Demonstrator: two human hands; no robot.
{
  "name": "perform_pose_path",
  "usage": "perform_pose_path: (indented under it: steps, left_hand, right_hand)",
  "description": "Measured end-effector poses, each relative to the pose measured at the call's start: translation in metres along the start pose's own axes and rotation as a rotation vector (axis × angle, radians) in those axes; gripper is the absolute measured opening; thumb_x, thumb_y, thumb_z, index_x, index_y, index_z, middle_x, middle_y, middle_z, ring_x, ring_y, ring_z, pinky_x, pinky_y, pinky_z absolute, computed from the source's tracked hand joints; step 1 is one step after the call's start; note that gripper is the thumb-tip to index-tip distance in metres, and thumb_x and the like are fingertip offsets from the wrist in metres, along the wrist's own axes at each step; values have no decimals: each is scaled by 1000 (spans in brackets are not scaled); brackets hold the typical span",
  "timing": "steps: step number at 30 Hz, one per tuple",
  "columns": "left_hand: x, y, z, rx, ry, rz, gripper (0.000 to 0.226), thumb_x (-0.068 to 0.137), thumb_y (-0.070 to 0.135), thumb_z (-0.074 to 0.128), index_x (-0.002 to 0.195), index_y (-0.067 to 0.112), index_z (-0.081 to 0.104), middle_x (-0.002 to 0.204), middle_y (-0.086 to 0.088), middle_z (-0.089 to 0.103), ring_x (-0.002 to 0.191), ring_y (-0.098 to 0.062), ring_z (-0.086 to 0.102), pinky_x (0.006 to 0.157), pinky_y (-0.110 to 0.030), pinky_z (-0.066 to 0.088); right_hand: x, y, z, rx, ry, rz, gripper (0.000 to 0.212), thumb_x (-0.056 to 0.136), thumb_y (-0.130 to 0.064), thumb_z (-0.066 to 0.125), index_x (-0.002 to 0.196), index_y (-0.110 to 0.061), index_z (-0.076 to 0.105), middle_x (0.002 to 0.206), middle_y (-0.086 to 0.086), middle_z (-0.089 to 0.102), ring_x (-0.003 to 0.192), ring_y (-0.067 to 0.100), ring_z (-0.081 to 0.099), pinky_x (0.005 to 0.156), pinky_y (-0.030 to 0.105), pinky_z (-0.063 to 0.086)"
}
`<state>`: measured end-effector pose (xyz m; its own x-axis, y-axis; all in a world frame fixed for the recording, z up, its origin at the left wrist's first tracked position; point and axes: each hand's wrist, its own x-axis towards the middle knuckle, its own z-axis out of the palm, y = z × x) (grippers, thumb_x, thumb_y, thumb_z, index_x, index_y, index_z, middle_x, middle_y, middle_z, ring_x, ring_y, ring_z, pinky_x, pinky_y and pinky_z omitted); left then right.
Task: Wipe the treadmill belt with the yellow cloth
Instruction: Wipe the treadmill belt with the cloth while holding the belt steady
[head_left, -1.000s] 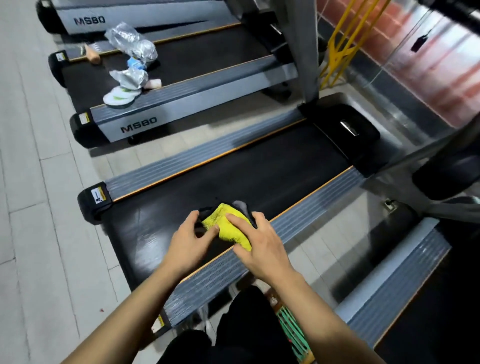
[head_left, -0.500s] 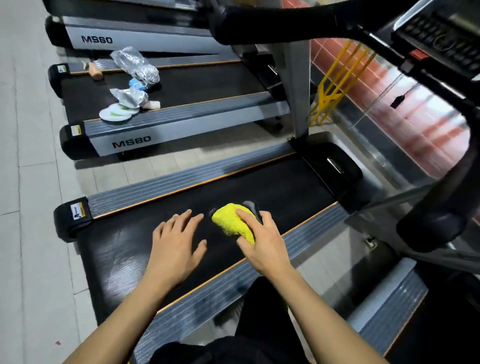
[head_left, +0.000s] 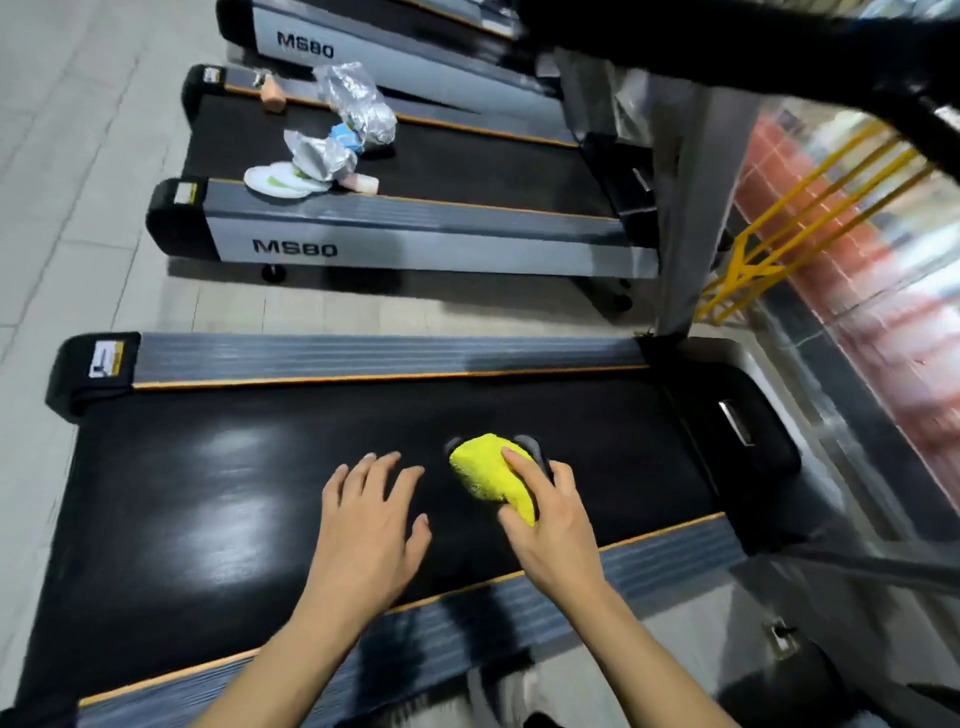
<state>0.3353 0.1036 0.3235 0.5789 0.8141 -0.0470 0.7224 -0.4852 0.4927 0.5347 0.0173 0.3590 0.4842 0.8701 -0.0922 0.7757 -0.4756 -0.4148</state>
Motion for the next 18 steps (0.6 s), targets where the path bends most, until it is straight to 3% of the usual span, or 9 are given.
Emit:
perform_pose_path:
  steps: [5,9,12,16,18]
  left_hand:
    - [70,13,138,44,40,-11,55,78,44,43,123,23,67,130,-8,65,122,-35,61,106,-49,33]
    - [107,25,243,30,-42,44,56,79,42,46,127,21,65,131,-10,63,120,-37,60,101,-54,44]
    - [110,46,300,27,-119,109,54,79,40,53,129,22,62,133,-9,61,119,-36,56,100,-54,43]
    - [112,50,359,75,-162,246,56,81,42,44,130,21,61,134,-8,59,127,-35,55,106,-55,42]
    - [119,44,385,113,-157,262,55,81,42,45,129,21,62,133,-8,60,126,-36,56,106,-55,42]
  right_hand:
    - [59,128,82,115,16,10,70,84,-27,63,141,-57,37,134,-5,35,123,20,48,96,32,46]
    - [81,213,116,91,23,41,65,81,-34,59,143,-45,43,135,2,40,126,26,50,104,35,44]
    - [81,265,109,36,95,100,59,80,-31,62,137,-40,51,125,3,46,117,23,53,102,29,41]
    - [88,328,126,46,162,132,58,83,-24,63,137,-42,51,120,-2,43,103,9,51,89,20,38]
    - [92,356,144,60,176,165,58,84,-24,64,136,-46,50,120,-5,42,98,5,49,84,22,39]
